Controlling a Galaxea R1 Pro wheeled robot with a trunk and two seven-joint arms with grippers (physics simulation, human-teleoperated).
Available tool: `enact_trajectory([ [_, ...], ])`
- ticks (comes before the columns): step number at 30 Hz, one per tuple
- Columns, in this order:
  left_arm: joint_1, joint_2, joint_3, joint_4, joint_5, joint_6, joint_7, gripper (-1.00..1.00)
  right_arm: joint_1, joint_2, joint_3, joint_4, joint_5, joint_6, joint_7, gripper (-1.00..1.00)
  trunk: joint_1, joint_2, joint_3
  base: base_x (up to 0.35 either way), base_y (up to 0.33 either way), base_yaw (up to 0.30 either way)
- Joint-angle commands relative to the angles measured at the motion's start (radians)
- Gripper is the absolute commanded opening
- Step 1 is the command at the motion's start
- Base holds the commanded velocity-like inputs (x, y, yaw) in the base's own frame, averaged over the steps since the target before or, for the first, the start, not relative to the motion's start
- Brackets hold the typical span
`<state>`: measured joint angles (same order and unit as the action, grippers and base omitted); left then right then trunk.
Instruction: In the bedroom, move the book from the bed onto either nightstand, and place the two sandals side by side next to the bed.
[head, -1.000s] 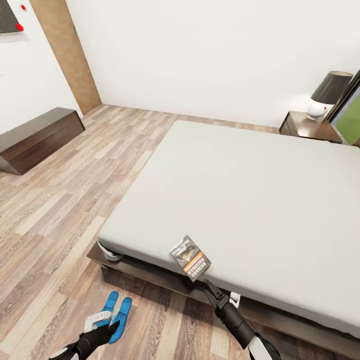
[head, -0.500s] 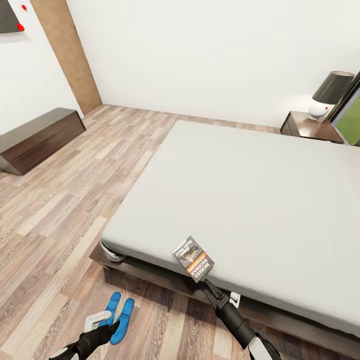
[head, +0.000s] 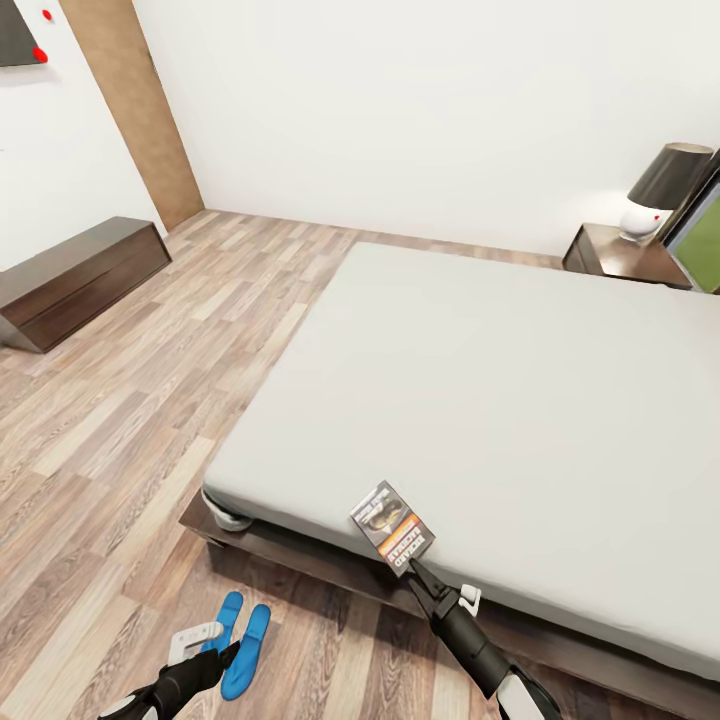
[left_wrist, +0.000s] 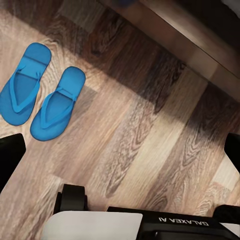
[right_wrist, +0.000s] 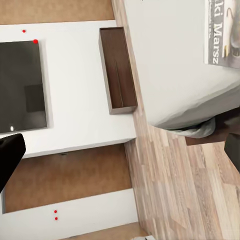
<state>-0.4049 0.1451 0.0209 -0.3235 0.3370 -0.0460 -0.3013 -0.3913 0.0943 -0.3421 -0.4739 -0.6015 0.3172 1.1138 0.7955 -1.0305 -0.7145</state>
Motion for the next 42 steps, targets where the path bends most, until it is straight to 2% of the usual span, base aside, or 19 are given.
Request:
enact_trajectory([
  [1, -0.001, 0.000, 0.002, 0.001, 0.004, -0.002, -0.005, 1.00, 0.000, 0.001, -0.005, 0.000, -0.001, 0.010, 0.003, 1.00, 0.000, 0.000, -0.001, 0.008, 0.002, 0.000],
  [10, -0.001, -0.006, 0.001, 0.001, 0.004, 0.000, -0.005, 1.00, -0.001, 0.001, -0.005, 0.000, -0.001, 0.010, 0.003, 1.00, 0.000, 0.000, -0.001, 0.001, 0.000, 0.000],
  [17, -0.001, -0.019, 0.002, 0.001, 0.004, 0.000, -0.004, 1.00, 0.000, 0.001, -0.005, 0.000, -0.001, 0.010, 0.003, 1.00, 0.027, -0.049, -0.023, 0.000, 0.000, 0.000],
  [42, -0.001, -0.021, 0.002, 0.001, 0.004, 0.000, -0.004, 1.00, -0.001, 0.001, -0.005, 0.000, -0.001, 0.010, 0.003, 1.00, 0.123, -0.224, -0.101, 0.000, 0.000, 0.000],
])
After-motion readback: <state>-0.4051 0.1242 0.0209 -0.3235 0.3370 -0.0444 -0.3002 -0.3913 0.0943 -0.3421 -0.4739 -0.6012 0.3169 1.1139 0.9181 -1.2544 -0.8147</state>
